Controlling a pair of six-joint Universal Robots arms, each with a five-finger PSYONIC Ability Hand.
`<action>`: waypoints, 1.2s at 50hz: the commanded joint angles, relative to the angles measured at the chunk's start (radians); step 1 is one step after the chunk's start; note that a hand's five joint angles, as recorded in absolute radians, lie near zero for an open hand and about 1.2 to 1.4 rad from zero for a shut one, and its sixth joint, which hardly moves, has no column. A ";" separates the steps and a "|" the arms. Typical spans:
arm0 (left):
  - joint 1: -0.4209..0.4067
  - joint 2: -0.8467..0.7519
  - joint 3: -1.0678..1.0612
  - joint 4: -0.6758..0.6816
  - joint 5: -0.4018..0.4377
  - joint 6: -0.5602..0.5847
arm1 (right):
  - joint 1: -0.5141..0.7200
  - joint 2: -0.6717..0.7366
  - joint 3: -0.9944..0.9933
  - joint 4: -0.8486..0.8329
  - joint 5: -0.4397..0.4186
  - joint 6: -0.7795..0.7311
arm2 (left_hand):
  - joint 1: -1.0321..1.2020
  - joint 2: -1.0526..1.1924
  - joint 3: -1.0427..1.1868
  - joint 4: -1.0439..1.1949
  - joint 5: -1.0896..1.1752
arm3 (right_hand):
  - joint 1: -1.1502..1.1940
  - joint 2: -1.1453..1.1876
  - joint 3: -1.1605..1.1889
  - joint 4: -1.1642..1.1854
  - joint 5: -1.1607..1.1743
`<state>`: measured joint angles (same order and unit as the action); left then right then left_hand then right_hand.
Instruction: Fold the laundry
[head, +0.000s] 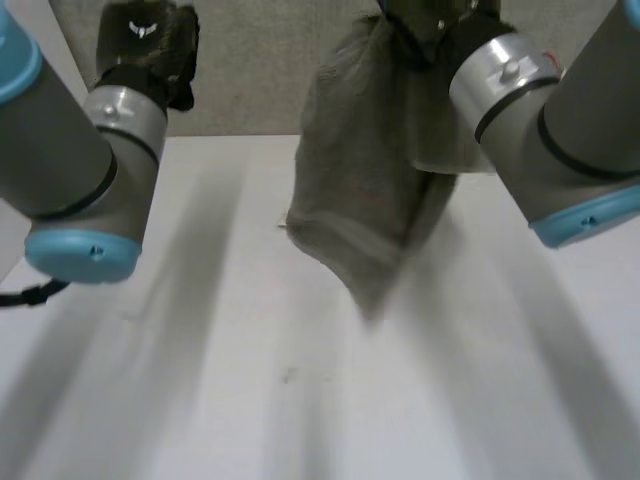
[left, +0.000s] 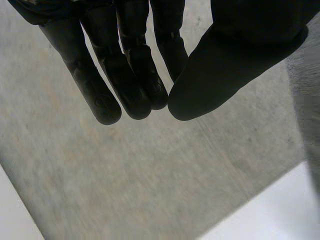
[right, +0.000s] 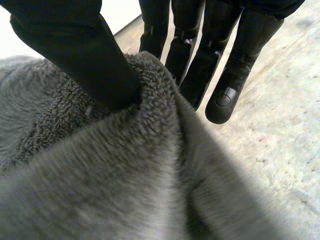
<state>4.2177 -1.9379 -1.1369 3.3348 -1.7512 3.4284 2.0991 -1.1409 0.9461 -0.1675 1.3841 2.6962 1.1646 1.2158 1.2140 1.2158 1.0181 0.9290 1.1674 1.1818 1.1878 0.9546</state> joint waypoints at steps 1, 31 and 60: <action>-0.035 0.111 -0.406 0.006 0.051 -0.034 | -0.005 -0.042 0.287 0.055 -0.092 -0.030 | 0.232 0.180 0.182 0.180 0.204 | 0.467 0.229 0.214 0.208 0.267; -0.005 -0.193 -0.265 0.098 0.631 -0.034 | -0.016 -0.382 0.660 0.464 -0.171 -0.334 | -0.872 -0.923 -0.921 -0.923 -0.900 | 0.467 0.229 0.214 0.208 0.267; -0.004 -0.299 -0.086 0.046 0.308 0.115 | -0.111 -0.220 0.596 0.467 -0.177 -0.443 | 0.232 0.180 0.182 0.180 0.204 | 0.467 0.229 0.214 0.208 0.267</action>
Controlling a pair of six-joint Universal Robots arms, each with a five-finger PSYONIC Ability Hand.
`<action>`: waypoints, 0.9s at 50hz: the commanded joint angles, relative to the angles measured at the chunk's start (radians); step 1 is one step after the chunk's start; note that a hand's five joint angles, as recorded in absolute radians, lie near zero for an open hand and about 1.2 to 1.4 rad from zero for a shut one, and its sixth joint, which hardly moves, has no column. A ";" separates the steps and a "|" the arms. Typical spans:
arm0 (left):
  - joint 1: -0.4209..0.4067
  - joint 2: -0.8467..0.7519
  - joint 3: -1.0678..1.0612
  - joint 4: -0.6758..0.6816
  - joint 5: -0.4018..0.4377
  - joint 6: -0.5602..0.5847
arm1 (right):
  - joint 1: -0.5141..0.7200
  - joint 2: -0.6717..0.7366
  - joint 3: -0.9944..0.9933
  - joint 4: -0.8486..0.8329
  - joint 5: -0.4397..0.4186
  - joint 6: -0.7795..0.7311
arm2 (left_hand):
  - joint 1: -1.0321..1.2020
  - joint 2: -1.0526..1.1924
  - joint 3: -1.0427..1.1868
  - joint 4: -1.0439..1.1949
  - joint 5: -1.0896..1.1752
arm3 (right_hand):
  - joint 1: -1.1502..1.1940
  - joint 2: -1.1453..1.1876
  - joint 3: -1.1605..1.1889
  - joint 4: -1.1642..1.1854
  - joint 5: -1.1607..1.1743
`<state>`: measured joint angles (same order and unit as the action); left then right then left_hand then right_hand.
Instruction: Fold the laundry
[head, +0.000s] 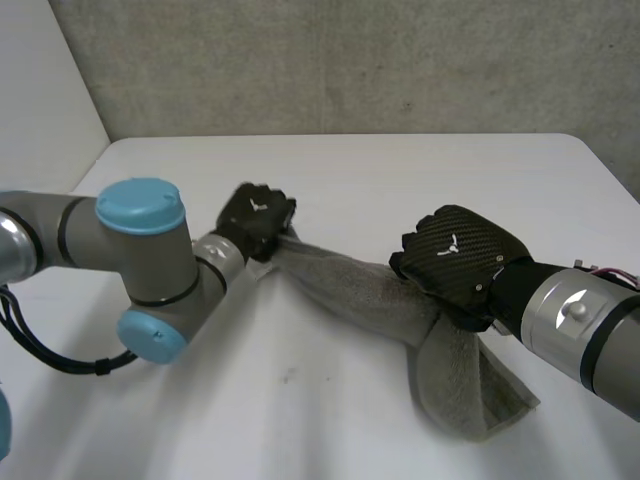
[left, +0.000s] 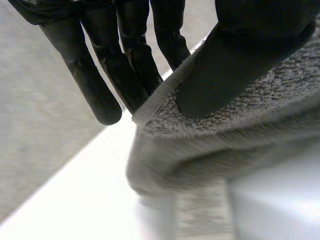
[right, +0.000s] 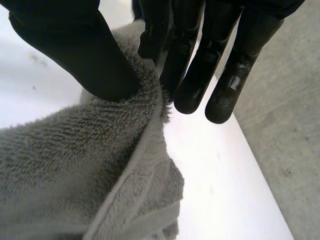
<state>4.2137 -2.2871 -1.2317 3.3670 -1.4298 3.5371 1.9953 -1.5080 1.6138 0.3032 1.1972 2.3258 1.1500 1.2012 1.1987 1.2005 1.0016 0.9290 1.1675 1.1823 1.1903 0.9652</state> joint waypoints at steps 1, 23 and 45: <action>0.000 0.052 0.024 0.015 -0.006 0.011 | -0.004 0.207 -0.133 -0.009 0.021 -0.082 | 0.246 0.195 0.198 0.196 0.220 | 0.467 0.229 0.214 0.206 0.257; 0.003 0.127 0.412 0.348 -0.113 0.051 | 0.068 0.281 -0.421 -0.789 0.185 0.024 | 0.246 0.195 0.198 0.196 0.220 | 0.467 0.229 0.214 0.206 0.257; 0.029 0.251 -0.501 0.299 -0.052 0.232 | 0.089 0.411 0.031 -0.416 0.131 0.000 | 0.246 0.195 0.198 0.196 0.220 | 0.285 0.046 0.031 0.023 0.074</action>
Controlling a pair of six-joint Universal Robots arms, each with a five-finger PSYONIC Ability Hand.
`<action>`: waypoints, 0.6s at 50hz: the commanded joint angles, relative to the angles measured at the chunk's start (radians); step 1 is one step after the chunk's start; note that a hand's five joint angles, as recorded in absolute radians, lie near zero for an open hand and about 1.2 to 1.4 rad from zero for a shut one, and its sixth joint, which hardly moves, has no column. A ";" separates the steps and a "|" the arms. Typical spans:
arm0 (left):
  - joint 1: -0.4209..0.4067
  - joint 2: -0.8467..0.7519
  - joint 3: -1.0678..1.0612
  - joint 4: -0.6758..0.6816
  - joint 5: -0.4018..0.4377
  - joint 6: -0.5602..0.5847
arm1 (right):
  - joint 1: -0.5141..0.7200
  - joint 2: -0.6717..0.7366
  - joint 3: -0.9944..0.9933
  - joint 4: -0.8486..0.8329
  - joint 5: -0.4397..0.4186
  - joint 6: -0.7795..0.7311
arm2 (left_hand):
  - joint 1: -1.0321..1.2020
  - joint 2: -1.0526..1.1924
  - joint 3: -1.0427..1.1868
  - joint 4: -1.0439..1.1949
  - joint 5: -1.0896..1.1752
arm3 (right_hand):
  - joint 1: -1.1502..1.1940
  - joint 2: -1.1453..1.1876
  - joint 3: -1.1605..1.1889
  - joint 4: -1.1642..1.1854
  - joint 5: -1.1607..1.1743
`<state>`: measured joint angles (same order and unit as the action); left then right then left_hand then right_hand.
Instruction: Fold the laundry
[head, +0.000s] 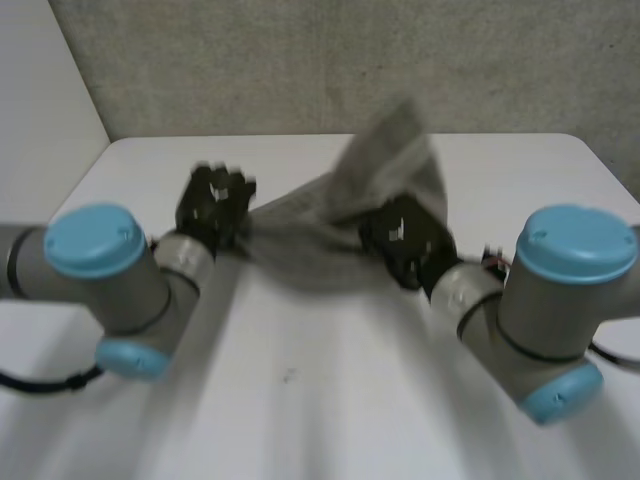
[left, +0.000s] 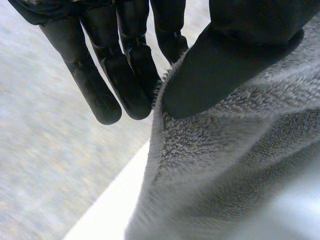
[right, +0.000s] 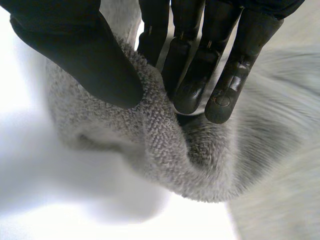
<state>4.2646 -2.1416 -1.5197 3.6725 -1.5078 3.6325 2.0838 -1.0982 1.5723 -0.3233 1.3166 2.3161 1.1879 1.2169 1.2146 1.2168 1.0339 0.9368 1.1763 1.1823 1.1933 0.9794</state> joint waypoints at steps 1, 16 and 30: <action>-0.022 0.106 -0.214 -0.006 0.026 0.137 | 0.001 0.001 0.072 0.211 0.012 0.009 | 0.208 0.179 0.182 0.180 0.188 | 0.276 0.036 0.030 0.019 0.058; -0.072 0.316 -0.339 -0.143 0.021 0.155 | -0.007 -0.267 -0.030 0.388 0.004 0.310 | 0.208 0.179 0.182 0.180 0.188 | -0.585 -0.824 -0.830 -0.841 -0.802; -0.088 0.449 -0.318 -0.173 0.014 0.150 | 0.009 -0.103 -0.236 0.496 -0.071 0.473 | 0.208 0.179 0.182 0.180 0.188 | -0.544 -0.783 -0.789 -0.800 -0.761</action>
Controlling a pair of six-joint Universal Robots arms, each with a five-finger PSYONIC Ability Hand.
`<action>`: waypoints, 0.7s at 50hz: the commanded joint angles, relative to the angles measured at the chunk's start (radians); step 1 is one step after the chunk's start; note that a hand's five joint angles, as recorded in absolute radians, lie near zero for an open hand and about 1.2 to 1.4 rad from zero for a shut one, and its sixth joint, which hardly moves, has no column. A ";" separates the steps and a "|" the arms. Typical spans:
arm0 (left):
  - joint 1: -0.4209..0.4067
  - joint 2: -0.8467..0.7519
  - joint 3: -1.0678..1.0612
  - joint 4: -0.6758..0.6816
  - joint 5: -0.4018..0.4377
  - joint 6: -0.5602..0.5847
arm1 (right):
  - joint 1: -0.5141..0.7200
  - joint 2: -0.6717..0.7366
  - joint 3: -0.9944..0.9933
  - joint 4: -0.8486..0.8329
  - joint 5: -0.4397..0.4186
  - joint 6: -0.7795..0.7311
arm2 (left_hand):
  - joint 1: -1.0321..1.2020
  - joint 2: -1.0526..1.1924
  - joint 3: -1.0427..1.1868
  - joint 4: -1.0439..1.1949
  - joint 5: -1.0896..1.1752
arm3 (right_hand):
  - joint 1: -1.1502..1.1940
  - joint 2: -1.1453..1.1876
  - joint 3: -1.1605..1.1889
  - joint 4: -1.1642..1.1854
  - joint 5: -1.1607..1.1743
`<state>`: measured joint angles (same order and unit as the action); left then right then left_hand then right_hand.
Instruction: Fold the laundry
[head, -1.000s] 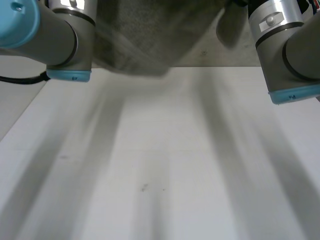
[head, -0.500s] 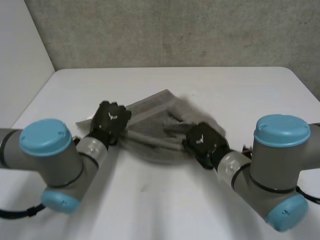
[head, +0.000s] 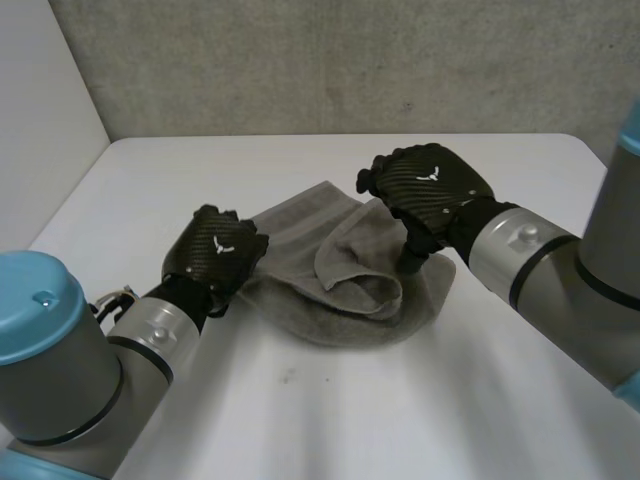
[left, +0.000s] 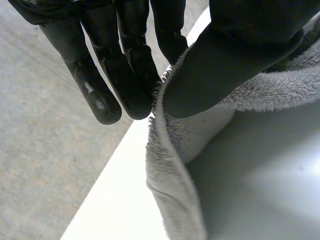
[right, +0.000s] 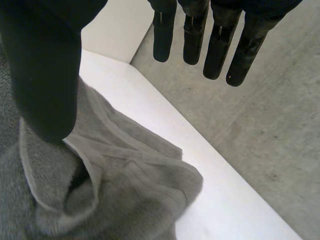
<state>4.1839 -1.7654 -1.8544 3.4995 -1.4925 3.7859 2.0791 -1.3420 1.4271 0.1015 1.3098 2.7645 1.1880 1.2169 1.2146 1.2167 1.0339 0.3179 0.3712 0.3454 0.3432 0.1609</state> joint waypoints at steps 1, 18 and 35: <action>-0.007 0.073 0.017 0.000 -0.002 -0.003 | 0.013 0.141 -0.091 0.072 -0.064 0.024 | 0.208 0.179 0.182 0.180 0.188 | 0.075 0.022 0.048 0.050 0.058; -0.002 0.204 0.012 -0.068 0.000 -0.050 | 0.064 0.377 -0.152 -0.014 -0.034 -0.015 | 0.208 0.179 0.182 0.180 0.188 | 0.280 0.227 0.253 0.255 0.263; 0.103 0.169 0.033 -0.048 0.017 -0.077 | 0.075 0.442 -0.367 -0.052 0.035 -0.158 | 0.208 0.179 0.182 0.180 0.188 | 1.078 1.025 1.051 1.053 1.061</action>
<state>4.2370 -1.5464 -1.8431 3.4291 -1.4841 3.7025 2.1504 -0.9084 1.1973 0.0535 1.2833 2.6354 1.1880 1.2169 1.2148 1.2168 1.0339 0.9469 1.1714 1.1739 1.1787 0.9641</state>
